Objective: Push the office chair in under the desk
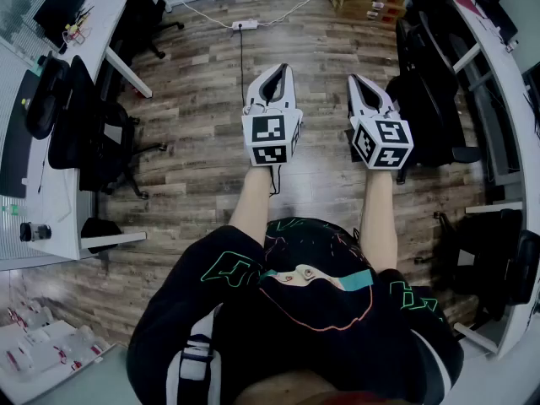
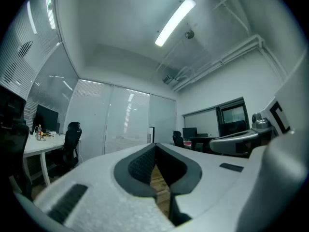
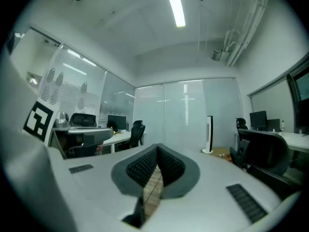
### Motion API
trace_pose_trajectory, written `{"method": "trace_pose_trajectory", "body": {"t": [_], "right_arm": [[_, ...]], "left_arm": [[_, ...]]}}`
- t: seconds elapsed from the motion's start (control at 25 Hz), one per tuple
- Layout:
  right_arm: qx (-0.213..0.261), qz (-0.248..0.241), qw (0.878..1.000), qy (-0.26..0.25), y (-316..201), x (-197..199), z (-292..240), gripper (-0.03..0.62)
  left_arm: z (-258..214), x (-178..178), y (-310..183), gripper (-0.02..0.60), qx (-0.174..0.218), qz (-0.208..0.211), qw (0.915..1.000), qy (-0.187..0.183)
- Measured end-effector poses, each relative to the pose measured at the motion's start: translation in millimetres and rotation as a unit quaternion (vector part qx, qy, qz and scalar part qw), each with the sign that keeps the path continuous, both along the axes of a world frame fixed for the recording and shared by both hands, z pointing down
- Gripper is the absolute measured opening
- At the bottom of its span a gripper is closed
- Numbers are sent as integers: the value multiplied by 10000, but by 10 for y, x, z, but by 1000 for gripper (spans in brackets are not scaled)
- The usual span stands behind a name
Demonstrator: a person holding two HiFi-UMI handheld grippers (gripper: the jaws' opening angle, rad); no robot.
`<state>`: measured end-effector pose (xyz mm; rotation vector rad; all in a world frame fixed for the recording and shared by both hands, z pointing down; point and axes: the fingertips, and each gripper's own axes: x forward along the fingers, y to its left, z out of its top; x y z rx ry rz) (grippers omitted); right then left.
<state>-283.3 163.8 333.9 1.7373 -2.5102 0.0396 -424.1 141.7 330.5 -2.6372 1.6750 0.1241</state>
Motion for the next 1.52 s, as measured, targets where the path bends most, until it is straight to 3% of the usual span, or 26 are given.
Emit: {"method": "trace_pose_trajectory", "body": {"t": [0.2,0.56,0.8,1.08,1.32,1.52], "right_arm": [[66,368,9993,23,-39,82,-23,5],[27,510,9987,-69,-5,63,35,5],[-22,574,9983,-47,80,-16,89,5],[-167,586,9981,-86,159,-189,257,5],[-183,356,9991,-125,-31,-359,326,5],[-385,371,9985,-111,-513,-341,515,5]], "left_arm": [[99,-85,-1,8,-205,-36,9997,149],[282,-268,26,8,-719,38,9961,505],[399,-285,89,8,-819,222,9954,442],[544,-483,161,8,-953,270,9930,650],[600,-649,11,8,-956,76,9934,626],[704,-659,-392,8,-974,3,9939,510]]}}
